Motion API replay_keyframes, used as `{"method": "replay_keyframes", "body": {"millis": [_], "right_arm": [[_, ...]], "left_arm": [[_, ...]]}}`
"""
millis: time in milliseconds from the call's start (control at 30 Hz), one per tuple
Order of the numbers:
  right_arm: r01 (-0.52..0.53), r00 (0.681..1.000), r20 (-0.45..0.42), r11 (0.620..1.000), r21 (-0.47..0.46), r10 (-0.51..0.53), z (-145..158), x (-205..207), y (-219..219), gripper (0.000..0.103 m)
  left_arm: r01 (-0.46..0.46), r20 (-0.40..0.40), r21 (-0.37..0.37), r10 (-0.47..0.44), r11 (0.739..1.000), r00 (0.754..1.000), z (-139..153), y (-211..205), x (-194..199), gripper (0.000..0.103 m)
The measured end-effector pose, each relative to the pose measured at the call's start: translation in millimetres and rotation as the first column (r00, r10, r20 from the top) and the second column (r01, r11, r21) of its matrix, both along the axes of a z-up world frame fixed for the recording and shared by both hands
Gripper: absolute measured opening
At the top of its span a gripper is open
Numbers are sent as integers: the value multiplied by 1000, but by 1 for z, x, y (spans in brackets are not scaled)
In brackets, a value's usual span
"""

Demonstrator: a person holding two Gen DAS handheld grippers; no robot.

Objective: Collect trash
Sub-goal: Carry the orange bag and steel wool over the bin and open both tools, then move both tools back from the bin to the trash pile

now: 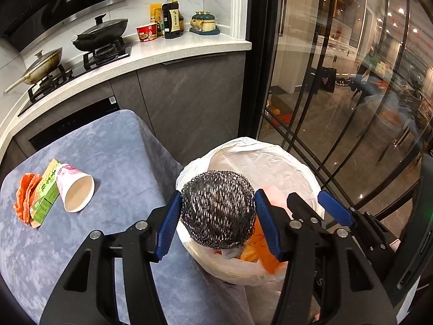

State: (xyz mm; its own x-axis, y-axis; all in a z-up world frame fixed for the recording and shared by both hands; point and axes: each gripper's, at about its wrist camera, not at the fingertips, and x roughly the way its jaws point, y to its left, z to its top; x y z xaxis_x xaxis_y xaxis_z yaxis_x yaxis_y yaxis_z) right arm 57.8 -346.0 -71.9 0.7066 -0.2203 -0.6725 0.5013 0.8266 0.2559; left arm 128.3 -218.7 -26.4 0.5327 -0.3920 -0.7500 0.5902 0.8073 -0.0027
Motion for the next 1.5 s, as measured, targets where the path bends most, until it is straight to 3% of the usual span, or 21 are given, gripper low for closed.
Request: {"method": "replay_keyframes", "body": {"millis": [733,833,1067,1167,1500], "right_arm": [[-4,999,46,999,-32,6,23,-6,19,47],[-19,998,52,999,-39,21,28,-4,28,48],[-69,996,53,996,-63,72,36,7,58,53],[-96,994,51,993,-70,100,38,14,74,54],[-191,981,22,976,-108,195,40,43,137,59]], "left_arm": [[-41,23,-52,42,998,999,18,30,6,55],[-61,28,-63,63,996,998,22,43,8,60],[-151,24,-75,154,986,988,24,91,21,66],[-205,28,-78,208,976,978,23,115,27,76],[-347,35,-58,349,936,937,19,194,48,80]]}}
